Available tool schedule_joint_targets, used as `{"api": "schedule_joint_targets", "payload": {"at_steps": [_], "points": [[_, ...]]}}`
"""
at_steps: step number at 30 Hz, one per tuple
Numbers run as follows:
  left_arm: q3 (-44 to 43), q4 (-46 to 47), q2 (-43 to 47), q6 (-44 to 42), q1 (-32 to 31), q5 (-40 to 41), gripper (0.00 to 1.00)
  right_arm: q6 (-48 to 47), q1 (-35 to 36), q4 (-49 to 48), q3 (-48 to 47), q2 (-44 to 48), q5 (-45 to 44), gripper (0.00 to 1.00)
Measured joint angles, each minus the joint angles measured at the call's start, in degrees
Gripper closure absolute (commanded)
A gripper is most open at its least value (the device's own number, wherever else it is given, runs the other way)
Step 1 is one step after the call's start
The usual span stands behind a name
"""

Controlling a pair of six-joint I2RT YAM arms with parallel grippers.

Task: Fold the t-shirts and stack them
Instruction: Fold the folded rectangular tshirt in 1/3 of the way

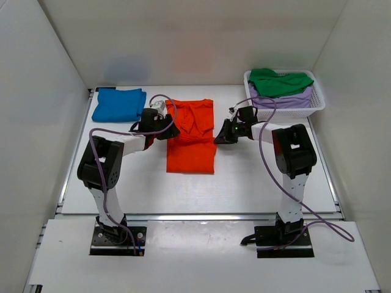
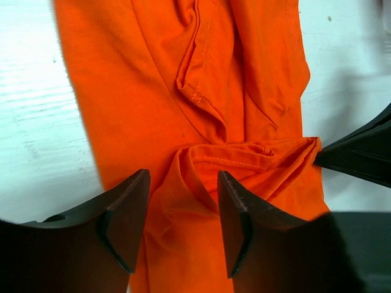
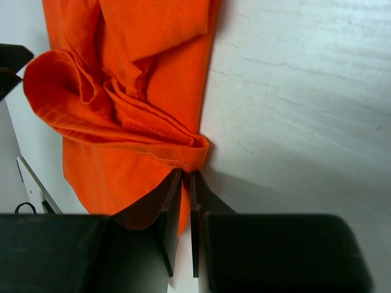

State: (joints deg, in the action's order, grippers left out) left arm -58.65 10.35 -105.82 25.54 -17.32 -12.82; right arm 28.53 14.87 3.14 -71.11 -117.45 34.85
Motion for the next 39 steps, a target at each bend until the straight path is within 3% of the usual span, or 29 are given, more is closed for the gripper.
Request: {"api": "schedule_joint_targets", "payload": {"at_steps": [3,6,7,8,10,18,30,33,35,36,38,39], "points": [[-0.79,0.02,-1.18,0.24,0.0,-0.87,0.38,-0.28,0.0,0.24,-1.18,-0.17,0.48,0.89],[-1.25,-0.13,-1.97,0.44,-0.04,-1.62,0.5,-0.37,0.0,0.26,-1.62,-0.2,1.05,0.95],[-1.36,-0.24,-2.12,0.44,-0.07,-1.79,0.61,-0.37,0.0,0.31,-1.66,-0.22,1.2,0.99],[-1.44,-0.31,-2.21,0.44,-0.09,-1.99,0.8,-0.44,0.04,0.31,-1.68,-0.22,1.33,1.0],[-1.53,-0.48,-2.36,0.66,-0.11,-2.58,1.0,-0.66,0.04,0.55,-1.77,-0.22,1.6,1.0],[-1.75,-2.29,-1.73,1.75,1.25,-4.48,1.0,-2.51,0.5,2.34,-2.93,-0.15,1.64,1.0],[-1.46,-6.23,8.9,1.84,3.39,-4.55,1.0,-4.2,2.32,4.61,-6.19,3.06,2.47,1.0],[-1.68,-7.28,7.74,1.64,3.74,-4.46,0.96,-4.52,1.97,5.16,-8.39,2.97,2.75,1.0],[-2.73,-8.24,5.75,1.27,3.85,-3.96,0.88,-4.7,1.64,5.51,-10.73,2.19,2.8,0.88],[-3.48,-8.79,4.52,1.27,3.96,-3.67,0.76,-4.9,1.49,6.12,-12.63,1.27,2.82,0.85],[-5.33,-9.16,1.68,1.31,4.17,-3.28,0.75,-5.35,1.14,6.73,-16.13,-0.74,2.36,0.72],[-6.36,-9.2,0.15,1.49,4.39,-3.15,0.73,-5.68,0.94,6.93,-17.49,-1.62,1.81,0.71]]}}
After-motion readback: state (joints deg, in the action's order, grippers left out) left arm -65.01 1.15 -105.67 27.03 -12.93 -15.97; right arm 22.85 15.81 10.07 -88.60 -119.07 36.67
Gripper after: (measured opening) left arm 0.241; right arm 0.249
